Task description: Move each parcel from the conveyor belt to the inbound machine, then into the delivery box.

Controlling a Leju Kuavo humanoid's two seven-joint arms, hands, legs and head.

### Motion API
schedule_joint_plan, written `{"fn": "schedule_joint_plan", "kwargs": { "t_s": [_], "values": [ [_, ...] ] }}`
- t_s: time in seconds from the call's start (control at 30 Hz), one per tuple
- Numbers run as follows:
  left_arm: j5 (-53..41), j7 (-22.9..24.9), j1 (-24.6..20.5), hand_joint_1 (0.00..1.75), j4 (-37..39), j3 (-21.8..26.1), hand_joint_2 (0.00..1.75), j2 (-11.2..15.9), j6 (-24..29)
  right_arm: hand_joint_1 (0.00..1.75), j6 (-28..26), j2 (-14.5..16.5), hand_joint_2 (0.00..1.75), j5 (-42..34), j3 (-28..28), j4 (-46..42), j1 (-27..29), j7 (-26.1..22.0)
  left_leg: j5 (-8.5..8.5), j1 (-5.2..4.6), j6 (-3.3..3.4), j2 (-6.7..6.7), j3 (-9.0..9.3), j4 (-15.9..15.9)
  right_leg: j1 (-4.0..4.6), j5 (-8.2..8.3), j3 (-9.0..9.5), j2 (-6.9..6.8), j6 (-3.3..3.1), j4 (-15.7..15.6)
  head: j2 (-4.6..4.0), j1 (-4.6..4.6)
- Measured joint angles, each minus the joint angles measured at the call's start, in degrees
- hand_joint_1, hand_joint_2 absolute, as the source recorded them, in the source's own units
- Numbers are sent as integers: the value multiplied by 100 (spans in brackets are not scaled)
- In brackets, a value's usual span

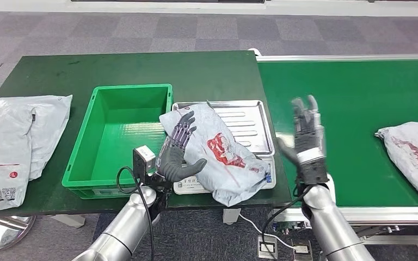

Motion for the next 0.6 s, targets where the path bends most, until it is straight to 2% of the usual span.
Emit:
{"fn": "schedule_joint_plan", "kwargs": {
  "t_s": [0.17, 0.47, 0.6],
  "values": [
    [3, 0, 52, 0, -140, 23, 175, 6, 3, 0, 38, 105, 175, 533, -500, -425, 238, -27, -9, -2, 2, 28, 8, 3, -2, 3, -1, 27, 1, -2, 0, -2],
    [-11, 0, 92, 0, -226, 54, 175, 3, 8, 0, -56, 126, 175, 490, -663, -694, 445, -26, -9, -2, 2, 27, 9, 3, -1, 3, -1, 28, 1, -2, 0, -2],
    [-39, 0, 92, 0, -224, 56, 175, -1, 8, 0, -298, 126, 175, 451, -681, -763, 536, -26, -9, -2, 2, 27, 9, 3, -1, 2, -1, 29, 1, -2, 0, -2]
  ]
}}
